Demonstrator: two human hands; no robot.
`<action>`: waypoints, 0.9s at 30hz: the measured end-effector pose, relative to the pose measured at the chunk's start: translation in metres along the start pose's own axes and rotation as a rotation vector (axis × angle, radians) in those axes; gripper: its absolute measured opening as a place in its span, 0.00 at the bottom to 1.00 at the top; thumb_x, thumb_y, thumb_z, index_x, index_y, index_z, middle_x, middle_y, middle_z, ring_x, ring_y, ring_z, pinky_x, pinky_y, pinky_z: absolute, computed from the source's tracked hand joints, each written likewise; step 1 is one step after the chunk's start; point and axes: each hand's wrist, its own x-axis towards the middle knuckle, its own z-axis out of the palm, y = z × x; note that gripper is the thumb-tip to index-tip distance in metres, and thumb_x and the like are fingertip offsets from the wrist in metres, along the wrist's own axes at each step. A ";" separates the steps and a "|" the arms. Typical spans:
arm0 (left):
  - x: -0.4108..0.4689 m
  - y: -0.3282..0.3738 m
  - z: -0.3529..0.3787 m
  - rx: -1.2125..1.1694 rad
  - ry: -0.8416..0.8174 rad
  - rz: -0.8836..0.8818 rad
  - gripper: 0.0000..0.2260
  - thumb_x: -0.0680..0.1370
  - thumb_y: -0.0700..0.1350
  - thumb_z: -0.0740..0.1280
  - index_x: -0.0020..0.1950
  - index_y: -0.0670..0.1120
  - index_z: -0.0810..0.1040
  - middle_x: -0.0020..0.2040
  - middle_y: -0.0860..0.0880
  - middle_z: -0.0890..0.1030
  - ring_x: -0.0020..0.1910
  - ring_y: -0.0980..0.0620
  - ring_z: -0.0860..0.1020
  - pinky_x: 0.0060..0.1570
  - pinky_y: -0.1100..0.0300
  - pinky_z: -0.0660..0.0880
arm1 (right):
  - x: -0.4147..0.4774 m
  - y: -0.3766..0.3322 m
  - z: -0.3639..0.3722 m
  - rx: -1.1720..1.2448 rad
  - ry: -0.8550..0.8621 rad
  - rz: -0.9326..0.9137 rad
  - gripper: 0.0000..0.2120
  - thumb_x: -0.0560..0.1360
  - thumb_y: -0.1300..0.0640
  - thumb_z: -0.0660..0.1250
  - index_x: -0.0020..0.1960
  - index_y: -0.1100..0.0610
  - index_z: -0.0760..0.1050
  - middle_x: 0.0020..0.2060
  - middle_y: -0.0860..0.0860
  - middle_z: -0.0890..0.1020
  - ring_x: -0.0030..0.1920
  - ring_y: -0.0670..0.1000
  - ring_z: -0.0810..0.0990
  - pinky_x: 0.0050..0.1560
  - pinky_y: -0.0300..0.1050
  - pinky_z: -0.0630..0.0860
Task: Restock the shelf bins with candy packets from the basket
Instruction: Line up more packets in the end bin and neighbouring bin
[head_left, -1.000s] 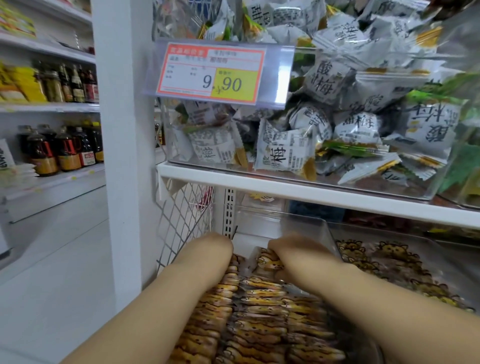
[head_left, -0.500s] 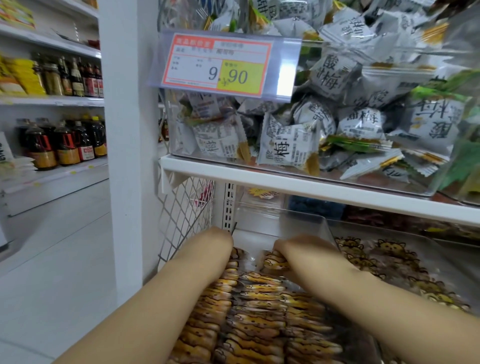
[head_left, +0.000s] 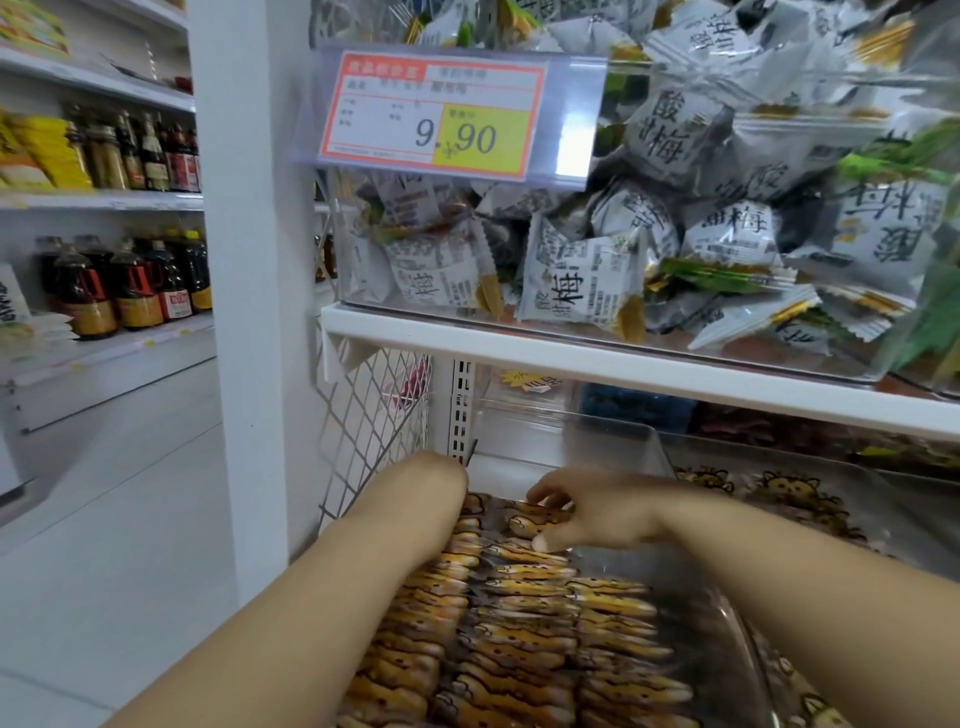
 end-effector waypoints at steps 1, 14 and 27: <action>-0.001 0.001 0.000 -0.008 -0.008 -0.007 0.13 0.79 0.35 0.63 0.60 0.45 0.80 0.55 0.43 0.79 0.52 0.44 0.79 0.51 0.54 0.76 | -0.002 0.002 -0.002 0.101 -0.064 0.009 0.32 0.76 0.51 0.71 0.77 0.49 0.62 0.71 0.50 0.71 0.66 0.51 0.73 0.62 0.45 0.75; -0.040 0.019 -0.018 -0.218 -0.283 0.126 0.24 0.85 0.56 0.53 0.80 0.64 0.50 0.82 0.52 0.49 0.80 0.45 0.51 0.78 0.42 0.52 | 0.002 0.000 -0.003 0.825 -0.136 0.120 0.34 0.76 0.73 0.65 0.78 0.57 0.59 0.75 0.62 0.65 0.71 0.59 0.69 0.59 0.42 0.74; -0.044 0.025 -0.021 -0.162 -0.376 0.089 0.24 0.84 0.61 0.51 0.79 0.66 0.48 0.82 0.53 0.42 0.81 0.47 0.43 0.77 0.38 0.41 | 0.003 0.003 0.002 0.600 -0.122 0.252 0.14 0.79 0.57 0.68 0.63 0.61 0.76 0.54 0.55 0.77 0.49 0.50 0.77 0.46 0.41 0.78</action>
